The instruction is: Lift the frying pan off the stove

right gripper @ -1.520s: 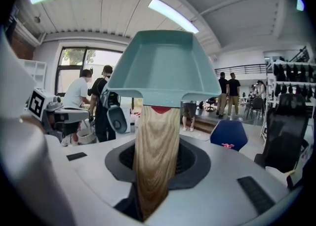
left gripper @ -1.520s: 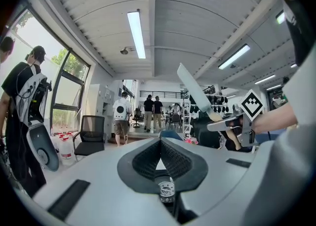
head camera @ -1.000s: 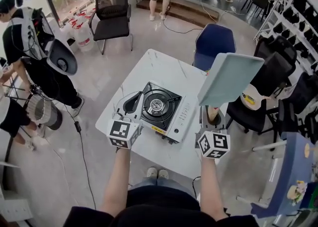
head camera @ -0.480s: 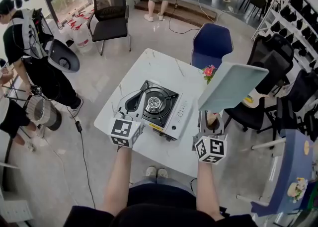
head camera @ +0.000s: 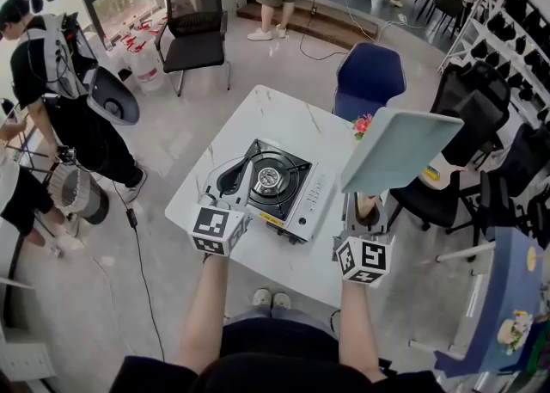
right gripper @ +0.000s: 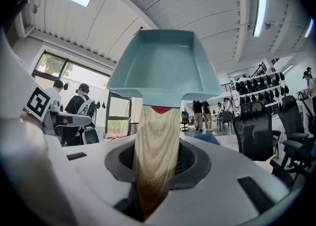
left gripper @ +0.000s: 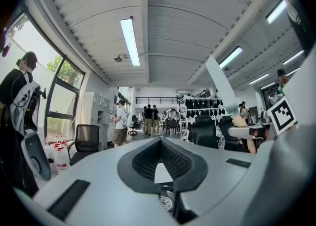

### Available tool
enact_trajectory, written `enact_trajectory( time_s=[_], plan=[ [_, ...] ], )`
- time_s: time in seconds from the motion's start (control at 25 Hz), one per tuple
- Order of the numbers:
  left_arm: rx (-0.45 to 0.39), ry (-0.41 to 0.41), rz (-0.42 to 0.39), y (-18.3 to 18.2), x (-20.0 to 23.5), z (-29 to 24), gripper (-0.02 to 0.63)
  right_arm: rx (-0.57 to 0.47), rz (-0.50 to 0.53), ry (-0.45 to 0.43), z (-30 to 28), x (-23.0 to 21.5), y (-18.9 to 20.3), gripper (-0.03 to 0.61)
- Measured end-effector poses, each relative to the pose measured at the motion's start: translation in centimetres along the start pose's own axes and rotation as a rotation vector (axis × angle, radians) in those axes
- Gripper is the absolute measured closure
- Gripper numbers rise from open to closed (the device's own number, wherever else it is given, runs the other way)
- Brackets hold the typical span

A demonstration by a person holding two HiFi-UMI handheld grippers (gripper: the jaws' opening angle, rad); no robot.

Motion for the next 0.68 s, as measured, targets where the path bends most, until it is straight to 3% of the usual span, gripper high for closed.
enact_trajectory(
  time_s=[0.68],
  plan=[
    [0.002, 0.001, -0.008, -0.26, 0.06, 0.06, 0.595, -0.001, 0.003, -0.007, -0.19, 0.06, -0.41, 0.474]
  ],
)
Point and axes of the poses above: the fingertips, and each gripper's own axes: z backward along the fingers, x to its left, y out of its underside, the point moved 5 cm from there along z, backward along the fingers, and after that the axes turned 3 degrees about -x, right-handed, at the moved point
